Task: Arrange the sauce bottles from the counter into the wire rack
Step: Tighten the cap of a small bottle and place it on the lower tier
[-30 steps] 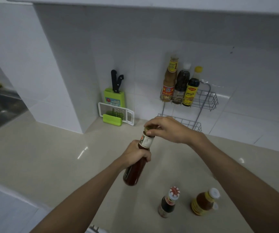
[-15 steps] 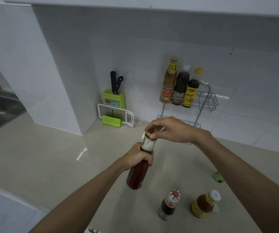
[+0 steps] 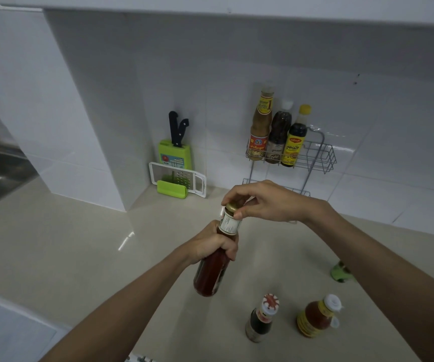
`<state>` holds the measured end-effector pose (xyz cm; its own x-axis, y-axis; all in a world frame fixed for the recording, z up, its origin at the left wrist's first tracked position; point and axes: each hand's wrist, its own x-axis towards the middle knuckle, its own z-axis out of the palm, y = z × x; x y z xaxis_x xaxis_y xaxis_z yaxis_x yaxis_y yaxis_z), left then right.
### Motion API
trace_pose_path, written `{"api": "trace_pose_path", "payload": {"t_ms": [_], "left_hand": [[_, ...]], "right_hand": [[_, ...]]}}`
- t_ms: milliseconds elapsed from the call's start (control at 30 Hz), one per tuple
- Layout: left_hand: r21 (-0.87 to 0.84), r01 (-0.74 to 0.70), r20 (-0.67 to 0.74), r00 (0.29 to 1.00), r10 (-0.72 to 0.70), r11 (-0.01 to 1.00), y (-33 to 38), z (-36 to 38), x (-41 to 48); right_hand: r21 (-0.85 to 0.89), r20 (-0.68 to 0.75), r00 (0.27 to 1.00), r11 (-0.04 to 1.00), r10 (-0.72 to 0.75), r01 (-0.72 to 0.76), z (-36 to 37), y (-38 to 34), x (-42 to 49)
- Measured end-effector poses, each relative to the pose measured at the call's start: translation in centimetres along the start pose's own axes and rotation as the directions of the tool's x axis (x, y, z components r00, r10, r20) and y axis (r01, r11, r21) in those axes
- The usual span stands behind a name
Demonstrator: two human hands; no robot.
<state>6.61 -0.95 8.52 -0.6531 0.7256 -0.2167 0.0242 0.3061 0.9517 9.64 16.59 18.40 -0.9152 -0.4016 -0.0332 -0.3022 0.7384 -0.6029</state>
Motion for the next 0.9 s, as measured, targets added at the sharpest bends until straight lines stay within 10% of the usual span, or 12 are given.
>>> {"api": "trace_pose_path", "payload": {"t_ms": [167,367,567,667,767,900], "left_hand": [[-0.012,-0.009,-0.055,0.998,0.008,1.0,0.8,0.8,-0.2],[0.05,-0.032,0.087,0.996,0.028,0.998,2.2,1.4,-0.5],[0.315,0.139,-0.406,0.914,0.001,0.939,1.2,2.4,0.7],[0.128,-0.005,-0.055,0.998,0.012,0.992,2.0,1.5,-0.2],[0.075,-0.046,0.217,0.976,0.029,0.996,2.9,0.5,-0.8],[0.145,0.003,-0.112,0.994,0.013,0.989,2.4,1.2,0.6]], "right_hand": [[-0.27,-0.112,0.993,0.963,-0.048,0.016,1.1,-0.3,-0.2],[-0.729,-0.174,0.921,0.674,-0.348,0.117,1.7,0.4,-1.1],[-0.391,-0.523,0.82,0.79,0.231,-0.472,3.8,-0.5,0.2],[-0.386,-0.416,0.907,0.889,0.07,-0.246,3.5,-0.1,-1.0],[-0.653,-0.171,0.955,0.754,-0.242,0.074,2.1,-0.2,-2.5],[-0.578,-0.284,0.957,0.808,-0.064,-0.117,2.1,-0.2,-1.5]]}}
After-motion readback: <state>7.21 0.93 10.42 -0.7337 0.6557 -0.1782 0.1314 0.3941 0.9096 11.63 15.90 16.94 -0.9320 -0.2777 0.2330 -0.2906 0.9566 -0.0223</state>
